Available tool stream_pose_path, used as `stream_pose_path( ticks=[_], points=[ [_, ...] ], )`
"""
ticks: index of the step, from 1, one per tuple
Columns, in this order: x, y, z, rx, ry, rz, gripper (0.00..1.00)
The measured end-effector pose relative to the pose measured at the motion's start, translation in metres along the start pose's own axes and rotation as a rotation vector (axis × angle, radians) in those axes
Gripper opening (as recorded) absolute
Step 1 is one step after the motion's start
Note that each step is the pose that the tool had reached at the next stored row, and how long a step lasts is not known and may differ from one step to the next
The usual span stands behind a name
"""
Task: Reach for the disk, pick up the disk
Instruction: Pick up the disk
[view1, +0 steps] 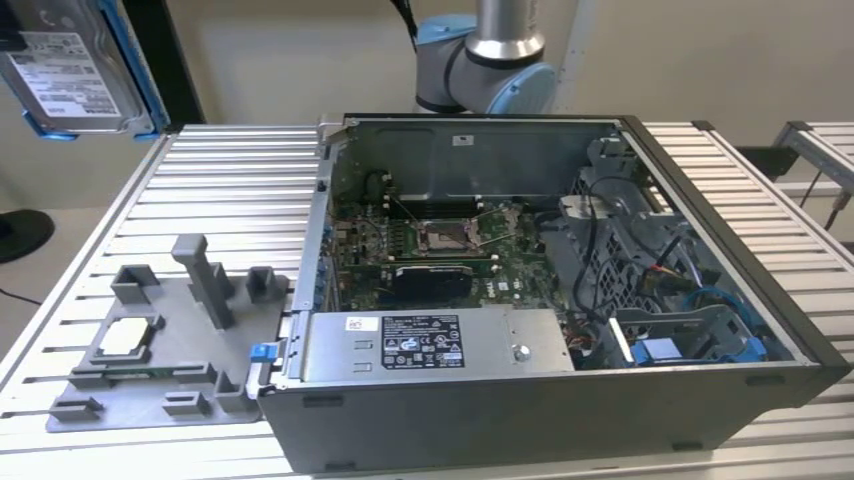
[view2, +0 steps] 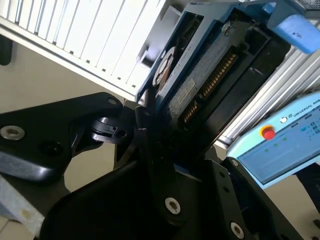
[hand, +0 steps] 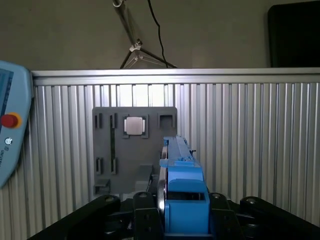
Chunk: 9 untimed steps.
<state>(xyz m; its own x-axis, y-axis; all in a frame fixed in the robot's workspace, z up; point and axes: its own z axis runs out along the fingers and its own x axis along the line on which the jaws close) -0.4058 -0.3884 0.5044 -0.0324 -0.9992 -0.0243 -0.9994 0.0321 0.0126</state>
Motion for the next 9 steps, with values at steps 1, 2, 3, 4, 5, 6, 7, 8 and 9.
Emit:
stream_pose_path(
  ticks=[1, 2, 3, 4, 5, 6, 7, 8, 9],
  points=[
    [-0.0001, -0.0045, 0.0006, -0.0003, 0.0000, 0.000, 0.00],
    [-0.0001, -0.0093, 0.0013, -0.0006, 0.0000, 0.000, 0.00],
    [-0.0002, -0.0139, 0.0019, -0.0009, 0.0000, 0.000, 0.00],
    [-0.0002, -0.0183, 0.0025, -0.0011, 0.0000, 0.000, 0.00],
    [-0.0003, -0.0229, 0.0031, -0.0014, 0.0000, 0.000, 0.00],
    [-0.0003, -0.0274, 0.0037, -0.0017, 0.0001, 0.000, 0.00],
    [-0.0004, -0.0318, 0.0043, -0.0018, 0.0000, 0.000, 0.00],
    [-0.0005, -0.0364, 0.0049, -0.0019, 0.0000, 0.000, 0.00],
    [-0.0005, -0.0410, 0.0054, -0.0021, 0.0001, 0.000, 0.00]
  ],
)
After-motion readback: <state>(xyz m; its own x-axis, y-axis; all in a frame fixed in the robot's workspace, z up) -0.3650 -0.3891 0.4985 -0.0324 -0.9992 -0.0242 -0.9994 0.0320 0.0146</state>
